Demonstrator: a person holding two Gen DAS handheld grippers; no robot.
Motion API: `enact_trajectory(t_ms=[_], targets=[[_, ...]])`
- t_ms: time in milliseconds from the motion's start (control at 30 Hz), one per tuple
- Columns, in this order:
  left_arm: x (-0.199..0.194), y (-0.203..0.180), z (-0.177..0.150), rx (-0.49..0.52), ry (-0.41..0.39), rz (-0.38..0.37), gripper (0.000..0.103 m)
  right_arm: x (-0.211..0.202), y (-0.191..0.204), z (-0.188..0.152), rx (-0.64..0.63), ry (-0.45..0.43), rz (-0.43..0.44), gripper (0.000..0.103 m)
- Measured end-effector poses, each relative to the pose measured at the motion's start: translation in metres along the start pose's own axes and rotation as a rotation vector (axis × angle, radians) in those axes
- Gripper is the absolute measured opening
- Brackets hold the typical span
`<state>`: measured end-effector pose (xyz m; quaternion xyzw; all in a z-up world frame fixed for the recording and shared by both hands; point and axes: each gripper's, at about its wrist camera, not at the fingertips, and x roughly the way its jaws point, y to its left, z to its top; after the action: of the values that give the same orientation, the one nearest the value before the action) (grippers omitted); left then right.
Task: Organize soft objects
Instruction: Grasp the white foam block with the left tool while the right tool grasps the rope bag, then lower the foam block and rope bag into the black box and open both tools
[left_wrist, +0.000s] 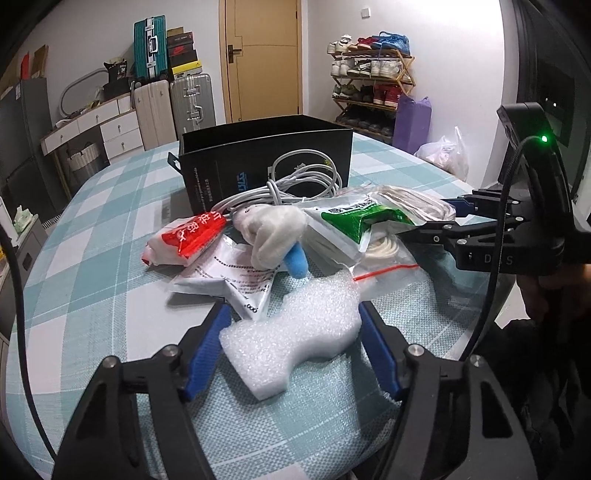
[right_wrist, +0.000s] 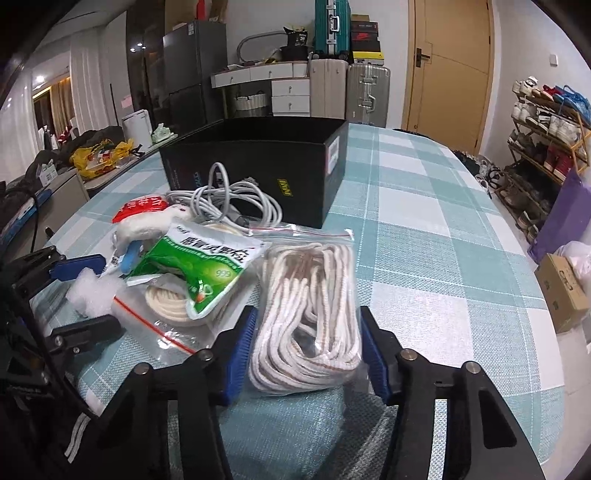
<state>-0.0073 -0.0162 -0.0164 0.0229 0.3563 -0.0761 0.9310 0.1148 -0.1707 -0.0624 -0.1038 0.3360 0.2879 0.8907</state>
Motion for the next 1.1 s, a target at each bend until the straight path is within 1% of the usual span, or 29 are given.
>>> enact_trajectory(t_ms=[233, 467, 667, 867, 1100], targets=[[-0.008, 0.005, -0.001, -0.014, -0.023, -0.013, 0.067, -0.009, 0.001, -0.003, -0.007, -0.034, -0.011, 0.046], [-0.017, 0.010, -0.001, -0.032, -0.054, 0.001, 0.067, -0.017, -0.006, -0.004, 0.013, -0.063, -0.039, 0.045], [-0.026, 0.020, 0.006, -0.069, -0.094, 0.020, 0.067, -0.032, -0.009, -0.001, 0.034, -0.134, -0.055, 0.045], [-0.032, 0.030, 0.019, -0.113, -0.136, 0.052, 0.067, -0.050, -0.006, 0.004, 0.041, -0.217, -0.048, 0.045], [-0.037, 0.045, 0.036, -0.161, -0.189, 0.094, 0.067, -0.064, 0.002, 0.014, 0.042, -0.255, -0.006, 0.045]])
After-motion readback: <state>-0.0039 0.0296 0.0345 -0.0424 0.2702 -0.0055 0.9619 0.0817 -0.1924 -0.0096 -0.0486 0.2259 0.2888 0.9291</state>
